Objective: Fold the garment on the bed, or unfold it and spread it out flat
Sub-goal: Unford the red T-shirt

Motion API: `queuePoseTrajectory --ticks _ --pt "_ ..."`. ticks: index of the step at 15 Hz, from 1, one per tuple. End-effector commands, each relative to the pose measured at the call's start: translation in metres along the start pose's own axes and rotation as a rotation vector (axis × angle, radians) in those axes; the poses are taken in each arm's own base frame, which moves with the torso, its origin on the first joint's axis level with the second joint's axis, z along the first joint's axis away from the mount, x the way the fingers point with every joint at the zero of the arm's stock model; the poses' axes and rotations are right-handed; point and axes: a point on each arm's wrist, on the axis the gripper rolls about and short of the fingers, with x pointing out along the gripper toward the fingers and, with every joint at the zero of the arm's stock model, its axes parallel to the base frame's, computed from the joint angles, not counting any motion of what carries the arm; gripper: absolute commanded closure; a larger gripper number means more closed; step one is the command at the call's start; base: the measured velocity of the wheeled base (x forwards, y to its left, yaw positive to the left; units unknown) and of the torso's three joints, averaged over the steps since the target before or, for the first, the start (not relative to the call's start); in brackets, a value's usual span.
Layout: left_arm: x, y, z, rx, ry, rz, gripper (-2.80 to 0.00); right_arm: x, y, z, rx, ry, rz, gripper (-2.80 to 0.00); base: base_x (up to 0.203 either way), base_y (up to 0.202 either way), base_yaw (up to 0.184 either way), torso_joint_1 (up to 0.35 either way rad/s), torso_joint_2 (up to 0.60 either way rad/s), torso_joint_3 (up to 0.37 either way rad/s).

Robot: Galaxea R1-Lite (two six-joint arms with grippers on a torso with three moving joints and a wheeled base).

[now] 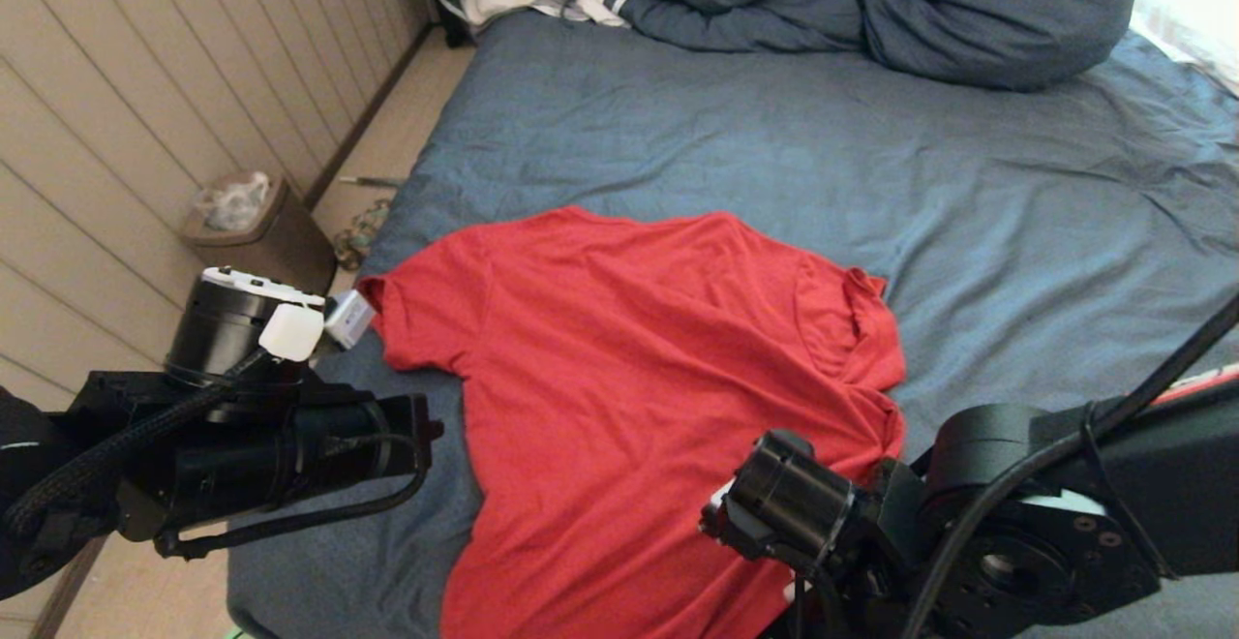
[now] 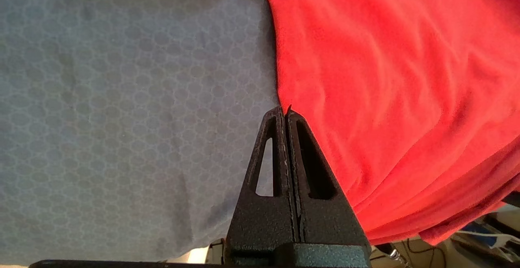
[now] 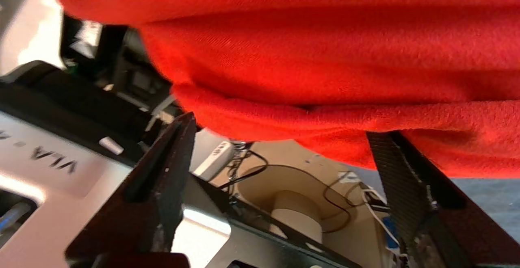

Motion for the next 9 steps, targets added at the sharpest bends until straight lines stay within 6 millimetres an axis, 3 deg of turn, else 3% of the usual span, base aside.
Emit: queuePoseTrajectory --ticks 1,2,9 --pt "-0.003 0.001 -0.001 -0.003 -0.019 -0.009 0.0 0.006 0.0 -0.002 -0.002 0.018 -0.03 -2.8 0.0 0.0 0.0 0.0 0.0 0.0" --pt "-0.005 0.0 0.0 -0.003 -0.039 -0.019 0.0 0.006 0.0 -0.002 -0.004 0.018 -0.039 0.0 0.0 0.0 0.0 0.0 0.0 0.0" --pt "-0.005 0.001 -0.002 -0.003 -0.063 -0.027 0.0 -0.005 -0.007 -0.01 0.006 -0.01 -0.077 0.0 0.0 0.0 0.0 0.0 0.0 0.0"
